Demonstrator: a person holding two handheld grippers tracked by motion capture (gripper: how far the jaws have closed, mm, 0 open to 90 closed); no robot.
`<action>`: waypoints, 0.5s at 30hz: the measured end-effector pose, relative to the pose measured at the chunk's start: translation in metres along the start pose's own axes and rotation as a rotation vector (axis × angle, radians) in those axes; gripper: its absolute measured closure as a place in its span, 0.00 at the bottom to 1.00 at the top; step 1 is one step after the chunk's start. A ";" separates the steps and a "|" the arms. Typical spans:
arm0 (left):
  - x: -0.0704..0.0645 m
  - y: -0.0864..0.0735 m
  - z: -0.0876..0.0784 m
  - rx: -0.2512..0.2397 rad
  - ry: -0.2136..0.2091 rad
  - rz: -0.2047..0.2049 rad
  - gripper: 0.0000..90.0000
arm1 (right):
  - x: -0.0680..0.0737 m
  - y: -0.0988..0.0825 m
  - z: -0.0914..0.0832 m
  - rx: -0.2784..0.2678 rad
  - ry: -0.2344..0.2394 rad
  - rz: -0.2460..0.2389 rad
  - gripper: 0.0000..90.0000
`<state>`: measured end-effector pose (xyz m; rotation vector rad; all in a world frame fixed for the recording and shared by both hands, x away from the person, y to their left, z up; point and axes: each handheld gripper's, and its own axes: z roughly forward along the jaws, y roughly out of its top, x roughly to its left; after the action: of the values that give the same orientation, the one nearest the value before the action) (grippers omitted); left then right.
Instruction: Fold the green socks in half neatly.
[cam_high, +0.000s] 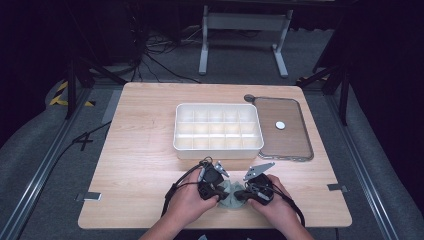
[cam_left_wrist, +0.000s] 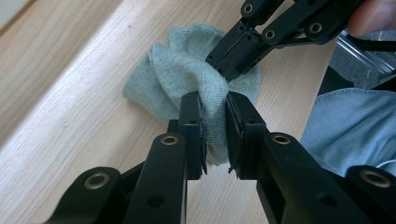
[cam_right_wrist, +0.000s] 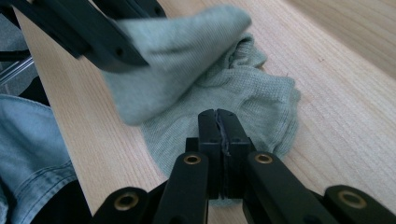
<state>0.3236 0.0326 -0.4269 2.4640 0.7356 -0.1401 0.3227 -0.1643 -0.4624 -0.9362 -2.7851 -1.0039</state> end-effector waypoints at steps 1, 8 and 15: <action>-0.001 0.000 0.002 -0.002 -0.002 -0.001 0.86 | 0.000 0.000 0.000 -0.001 -0.001 0.000 1.00; -0.003 0.002 0.006 -0.024 -0.003 0.005 0.88 | 0.000 -0.001 0.000 -0.004 -0.003 0.001 1.00; -0.002 -0.001 -0.001 -0.168 -0.092 0.049 0.62 | 0.001 -0.001 0.000 -0.005 -0.003 -0.006 1.00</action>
<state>0.3214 0.0325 -0.4257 2.2976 0.6213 -0.1645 0.3215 -0.1645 -0.4628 -0.9318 -2.7908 -1.0114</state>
